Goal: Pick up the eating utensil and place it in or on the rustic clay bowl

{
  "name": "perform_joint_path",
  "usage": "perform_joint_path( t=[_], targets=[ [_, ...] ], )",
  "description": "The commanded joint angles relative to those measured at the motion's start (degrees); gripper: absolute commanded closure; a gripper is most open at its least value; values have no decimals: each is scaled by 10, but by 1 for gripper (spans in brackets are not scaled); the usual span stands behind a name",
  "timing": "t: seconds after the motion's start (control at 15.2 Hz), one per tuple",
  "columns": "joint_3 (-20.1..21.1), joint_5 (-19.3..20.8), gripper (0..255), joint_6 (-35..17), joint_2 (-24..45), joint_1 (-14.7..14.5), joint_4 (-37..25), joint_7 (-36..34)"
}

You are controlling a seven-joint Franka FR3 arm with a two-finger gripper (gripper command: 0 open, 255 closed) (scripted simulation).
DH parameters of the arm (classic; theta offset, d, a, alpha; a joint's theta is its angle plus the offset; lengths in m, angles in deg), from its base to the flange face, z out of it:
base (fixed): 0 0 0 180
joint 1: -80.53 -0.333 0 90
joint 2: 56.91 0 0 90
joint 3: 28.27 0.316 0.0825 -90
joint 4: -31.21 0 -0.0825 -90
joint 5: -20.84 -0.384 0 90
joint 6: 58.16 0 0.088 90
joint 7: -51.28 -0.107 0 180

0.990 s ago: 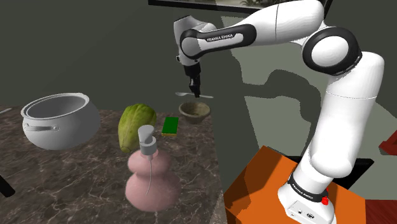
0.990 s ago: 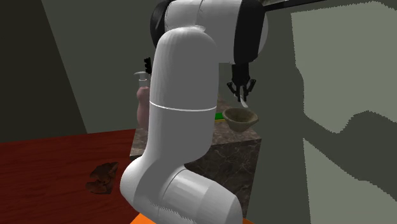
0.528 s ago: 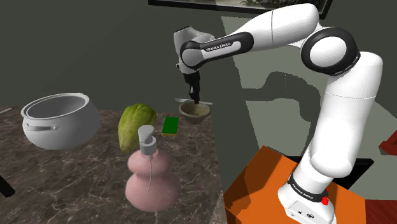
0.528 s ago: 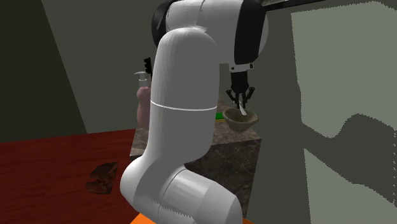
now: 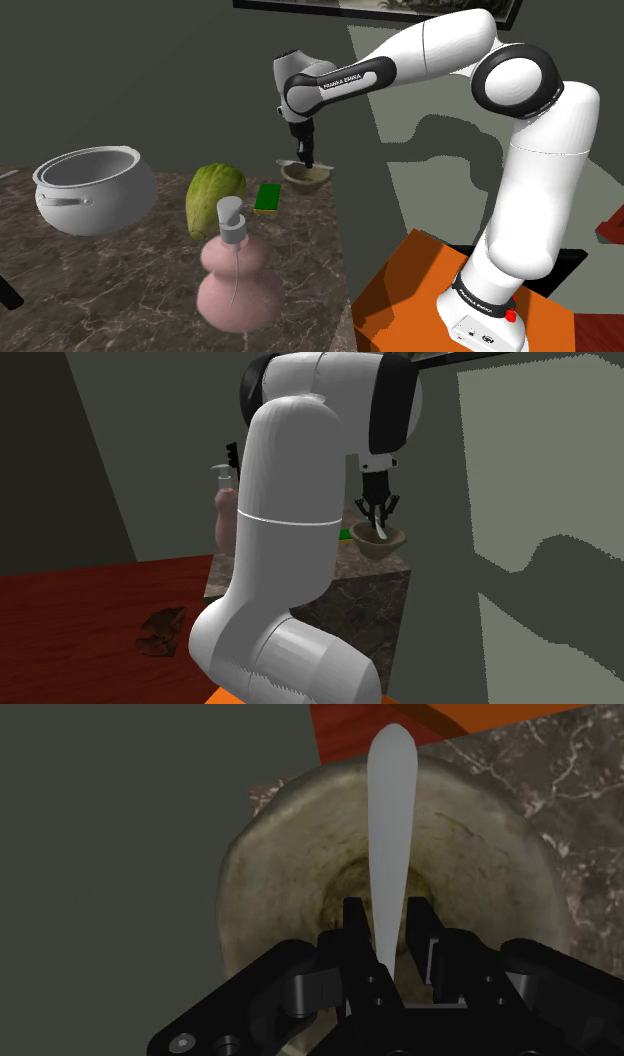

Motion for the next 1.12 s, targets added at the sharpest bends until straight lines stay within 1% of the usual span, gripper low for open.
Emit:
perform_joint_path(
  t=[0.0, 0.07, 0.13, 0.46, 0.73, 1.06],
  targets=[
    [0, 0, 255, 0, 0, 0, 0, 0],
    [0, 0, 255, 0, 0, 0, 0, 0],
    [0, 0, 0, 0, 0, 0, 0, 0],
    [0, 0, 0, 0, 0, 0, 0, 0],
    [5, -3, 0, 73, 5, -9, -78, 3],
    [5, -3, 0, 73, 5, -9, -78, 3]
  ],
)
